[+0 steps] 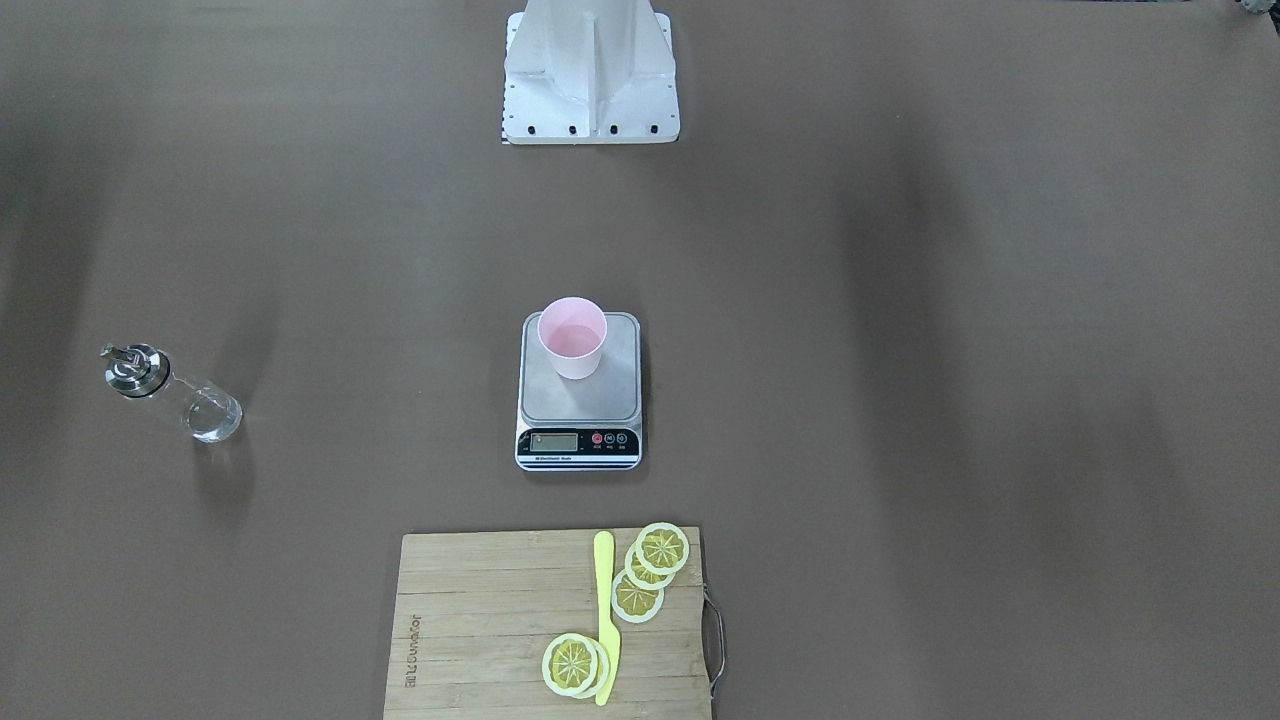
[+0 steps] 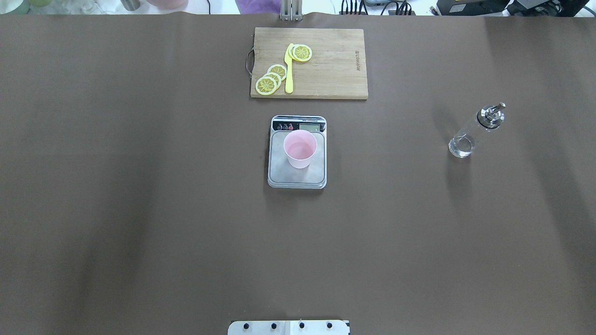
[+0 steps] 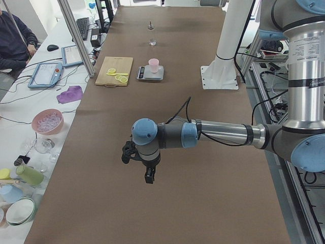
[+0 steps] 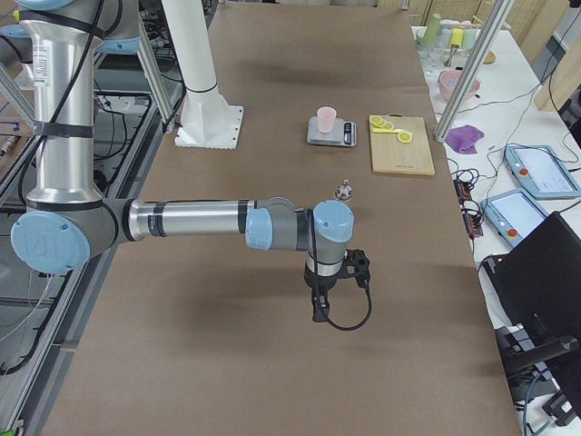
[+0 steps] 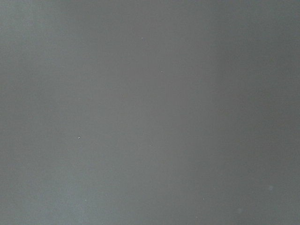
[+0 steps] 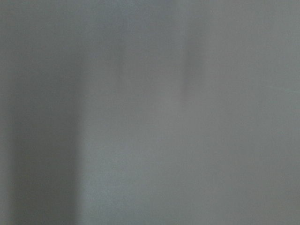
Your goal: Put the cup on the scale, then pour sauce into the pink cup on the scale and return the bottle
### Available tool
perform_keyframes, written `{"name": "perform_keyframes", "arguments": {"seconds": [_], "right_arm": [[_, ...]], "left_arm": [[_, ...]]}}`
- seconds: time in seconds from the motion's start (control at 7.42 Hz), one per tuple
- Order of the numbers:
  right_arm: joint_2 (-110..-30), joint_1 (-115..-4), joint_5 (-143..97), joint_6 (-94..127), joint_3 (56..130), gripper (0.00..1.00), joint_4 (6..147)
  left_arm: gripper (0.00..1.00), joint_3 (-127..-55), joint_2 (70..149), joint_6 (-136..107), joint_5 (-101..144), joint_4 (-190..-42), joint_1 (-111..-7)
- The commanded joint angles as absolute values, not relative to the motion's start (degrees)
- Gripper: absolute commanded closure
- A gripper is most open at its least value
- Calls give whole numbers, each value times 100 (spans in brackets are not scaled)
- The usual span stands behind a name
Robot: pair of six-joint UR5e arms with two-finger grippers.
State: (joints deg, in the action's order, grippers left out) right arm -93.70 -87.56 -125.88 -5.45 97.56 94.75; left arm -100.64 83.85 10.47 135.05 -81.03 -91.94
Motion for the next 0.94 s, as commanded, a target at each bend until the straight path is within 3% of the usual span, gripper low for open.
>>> {"name": "perform_keyframes", "arguments": {"seconds": [0.0,0.81], "right_arm": [[-9360,-8754,-12639,-545,9756,0,9475],[-9448,-8754,-12647,-527,9606,0,8798]], "left_arm": [[2,-10063,8385,1037,13517,-8104,-9193],[2,-10063,8411,1028,13526,-8112,-9193]]}}
